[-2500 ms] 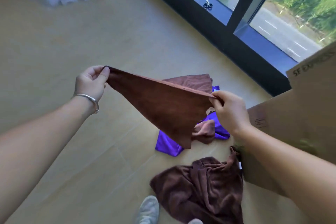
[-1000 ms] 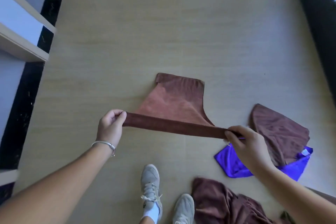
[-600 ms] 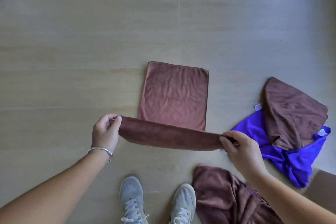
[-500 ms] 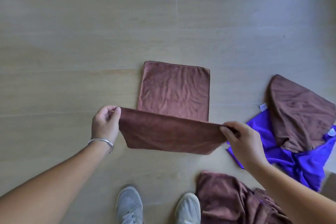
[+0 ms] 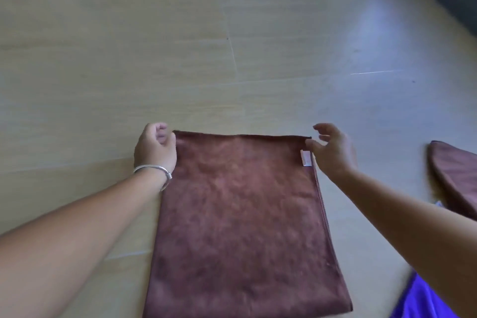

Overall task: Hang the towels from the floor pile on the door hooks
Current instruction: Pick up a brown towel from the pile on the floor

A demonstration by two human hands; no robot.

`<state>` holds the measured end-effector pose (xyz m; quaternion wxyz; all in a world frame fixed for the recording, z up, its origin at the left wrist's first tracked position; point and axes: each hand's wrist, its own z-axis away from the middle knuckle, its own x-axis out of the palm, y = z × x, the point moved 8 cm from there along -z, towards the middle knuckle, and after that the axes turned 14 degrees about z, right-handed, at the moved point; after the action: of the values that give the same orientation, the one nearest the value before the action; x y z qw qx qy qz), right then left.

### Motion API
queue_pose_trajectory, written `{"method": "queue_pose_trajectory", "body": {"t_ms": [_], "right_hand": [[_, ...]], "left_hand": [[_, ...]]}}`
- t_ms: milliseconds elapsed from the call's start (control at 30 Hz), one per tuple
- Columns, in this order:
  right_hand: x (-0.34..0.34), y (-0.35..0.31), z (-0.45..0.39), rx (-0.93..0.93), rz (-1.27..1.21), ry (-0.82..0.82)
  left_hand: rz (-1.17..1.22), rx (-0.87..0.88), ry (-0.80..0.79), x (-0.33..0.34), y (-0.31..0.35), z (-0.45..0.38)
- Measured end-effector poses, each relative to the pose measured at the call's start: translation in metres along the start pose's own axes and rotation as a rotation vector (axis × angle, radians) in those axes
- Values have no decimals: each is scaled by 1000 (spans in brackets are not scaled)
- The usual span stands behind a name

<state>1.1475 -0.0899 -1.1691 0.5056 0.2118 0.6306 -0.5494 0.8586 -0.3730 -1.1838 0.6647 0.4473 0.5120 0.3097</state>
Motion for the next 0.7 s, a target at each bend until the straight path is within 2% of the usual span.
{"method": "queue_pose_trajectory", "body": {"t_ms": [67, 167, 234, 300, 367, 467, 501, 567, 634, 701], "right_hand": [[22, -5, 19, -160, 164, -44], [47, -19, 93, -601, 464, -130], [56, -12, 139, -769, 630, -167], [64, 3, 166, -821, 759, -267], [70, 16, 172, -875, 867, -321], [78, 13, 143, -874, 971, -360], [80, 6, 128, -847, 982, -358], [83, -7, 103, -788, 1027, -343], [83, -23, 95, -778, 999, -312], [81, -34, 107, -817, 870, -293]], "left_hand": [[-140, 170, -92, 10, -2, 17], [-485, 586, -489, 23, -2, 97], [-684, 628, -706, 17, -27, 148], [-804, 610, -808, 5, -52, 178], [-906, 663, -867, 0, -65, 185], [-1015, 706, -847, 10, -66, 150], [-1039, 692, -819, 17, -63, 131], [-1120, 557, -792, 28, -58, 97], [-1115, 518, -742, 32, -47, 83], [-1025, 576, -775, 29, -37, 96]]}}
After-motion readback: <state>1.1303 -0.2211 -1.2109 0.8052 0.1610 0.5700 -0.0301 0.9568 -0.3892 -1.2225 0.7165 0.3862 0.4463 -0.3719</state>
